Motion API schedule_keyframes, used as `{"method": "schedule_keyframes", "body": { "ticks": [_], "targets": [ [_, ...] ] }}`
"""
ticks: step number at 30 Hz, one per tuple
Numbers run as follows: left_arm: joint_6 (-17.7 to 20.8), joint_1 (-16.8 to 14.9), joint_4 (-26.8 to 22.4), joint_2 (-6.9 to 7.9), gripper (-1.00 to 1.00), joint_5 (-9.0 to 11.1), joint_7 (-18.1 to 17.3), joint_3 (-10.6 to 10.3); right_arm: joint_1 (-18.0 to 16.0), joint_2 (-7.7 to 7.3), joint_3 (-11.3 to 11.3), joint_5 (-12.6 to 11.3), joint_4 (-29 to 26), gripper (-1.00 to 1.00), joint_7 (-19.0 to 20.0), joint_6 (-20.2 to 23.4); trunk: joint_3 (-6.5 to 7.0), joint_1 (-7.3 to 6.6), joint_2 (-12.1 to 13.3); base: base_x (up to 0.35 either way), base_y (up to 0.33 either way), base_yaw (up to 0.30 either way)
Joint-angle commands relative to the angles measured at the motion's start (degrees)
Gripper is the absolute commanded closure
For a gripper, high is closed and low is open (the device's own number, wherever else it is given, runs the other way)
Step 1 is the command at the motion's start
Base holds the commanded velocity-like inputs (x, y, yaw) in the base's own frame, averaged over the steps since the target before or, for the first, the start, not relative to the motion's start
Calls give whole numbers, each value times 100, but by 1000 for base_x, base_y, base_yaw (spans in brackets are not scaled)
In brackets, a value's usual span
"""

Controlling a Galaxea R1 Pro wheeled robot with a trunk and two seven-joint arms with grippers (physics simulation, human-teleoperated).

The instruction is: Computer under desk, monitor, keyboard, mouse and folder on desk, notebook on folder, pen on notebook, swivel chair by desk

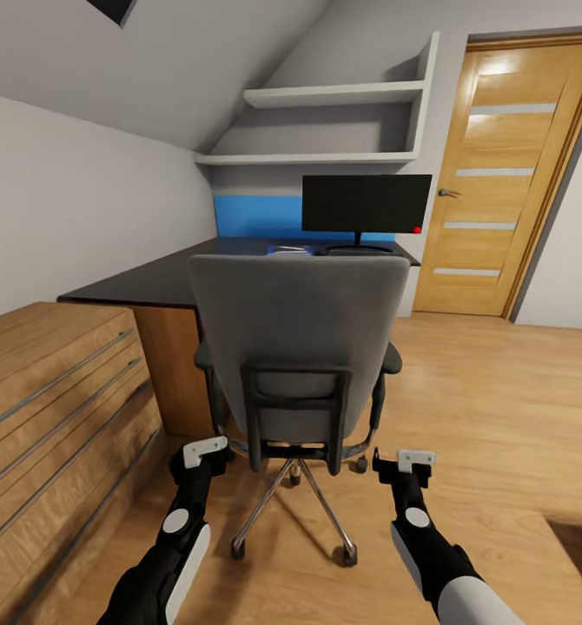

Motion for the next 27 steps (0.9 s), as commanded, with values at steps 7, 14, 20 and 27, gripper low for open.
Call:
{"method": "schedule_keyframes", "body": {
  "ticks": [7, 14, 20, 27],
  "targets": [
    [-30, -3, 336, -17, -100, 53, 23, -220, 5, 32, -16, 44, 192, -100, 139, -26, -5, -1, -2, 10, -4, 0],
    [-30, -3, 431, -15, -100, 52, 23, -353, 6, 63, 8, 56, 255, -100, 495, -27, -5, -1, -2, 60, 0, 0],
    [-37, -3, 441, -18, -100, 52, 23, -356, 6, 61, 9, 59, 290, -100, 600, -27, -5, -1, -2, 176, 0, 0],
    [-39, -3, 442, -19, -100, 52, 23, -354, 6, 68, 11, 59, 342, -100, 617, -27, -5, -1, -2, 26, 0, 0]
  ]
}}
